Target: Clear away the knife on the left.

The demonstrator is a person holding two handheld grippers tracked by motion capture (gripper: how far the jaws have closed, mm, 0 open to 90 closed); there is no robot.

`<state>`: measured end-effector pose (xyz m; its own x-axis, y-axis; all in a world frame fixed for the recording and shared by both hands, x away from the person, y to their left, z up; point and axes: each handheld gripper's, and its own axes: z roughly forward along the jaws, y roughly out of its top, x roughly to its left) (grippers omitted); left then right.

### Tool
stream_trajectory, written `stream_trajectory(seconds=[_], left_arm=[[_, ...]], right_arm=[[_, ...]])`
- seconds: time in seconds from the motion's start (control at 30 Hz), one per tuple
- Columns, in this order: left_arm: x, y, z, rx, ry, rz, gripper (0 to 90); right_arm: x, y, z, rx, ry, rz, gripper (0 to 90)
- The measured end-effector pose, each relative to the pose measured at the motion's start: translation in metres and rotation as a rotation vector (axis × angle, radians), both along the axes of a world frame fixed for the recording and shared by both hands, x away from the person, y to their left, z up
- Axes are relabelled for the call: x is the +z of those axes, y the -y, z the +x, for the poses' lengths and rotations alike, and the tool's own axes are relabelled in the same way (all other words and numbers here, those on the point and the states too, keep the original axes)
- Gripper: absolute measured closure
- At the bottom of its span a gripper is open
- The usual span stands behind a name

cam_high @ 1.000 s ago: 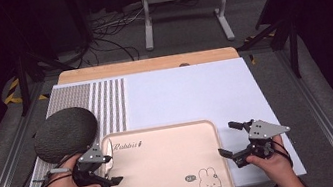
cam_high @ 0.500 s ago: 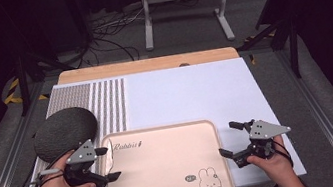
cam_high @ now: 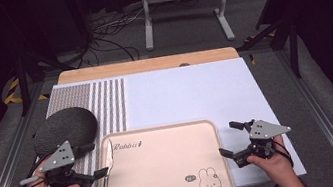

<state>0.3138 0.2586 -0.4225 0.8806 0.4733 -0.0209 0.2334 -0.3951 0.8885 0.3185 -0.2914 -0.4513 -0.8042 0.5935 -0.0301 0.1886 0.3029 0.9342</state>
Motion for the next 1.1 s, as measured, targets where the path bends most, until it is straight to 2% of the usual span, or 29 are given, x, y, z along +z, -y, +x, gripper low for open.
stream_trajectory(seconds=[0.13, 0.2, 0.23, 0.3, 0.47, 0.77, 1.1], left_arm=[[-0.006, -0.012, -0.003, 0.025, 0.015, -0.039, 11.1], [-0.011, -0.02, -0.004, 0.043, 0.015, -0.087, 11.0], [-0.011, -0.02, -0.004, 0.043, 0.015, -0.087, 11.2], [-0.014, -0.025, -0.006, 0.047, 0.021, -0.115, 11.2], [-0.021, -0.033, -0.01, 0.047, 0.054, -0.159, 11.2], [-0.033, -0.042, -0.018, 0.051, 0.086, -0.177, 11.7], [-0.056, -0.055, -0.022, 0.086, 0.055, -0.189, 11.5]], right_arm=[[0.0, -0.001, 0.0, 0.0, 0.0, -0.002, 2.6], [-0.001, -0.001, 0.0, -0.001, 0.002, -0.003, 2.6], [-0.001, -0.001, 0.0, -0.001, 0.002, -0.003, 2.6], [-0.001, -0.001, 0.0, 0.003, 0.008, -0.005, 2.5], [-0.001, -0.001, 0.0, -0.002, 0.013, -0.005, 2.4], [-0.002, -0.002, -0.001, 0.001, 0.017, -0.003, 2.3], [-0.003, -0.001, -0.001, -0.004, 0.012, -0.004, 2.3]])
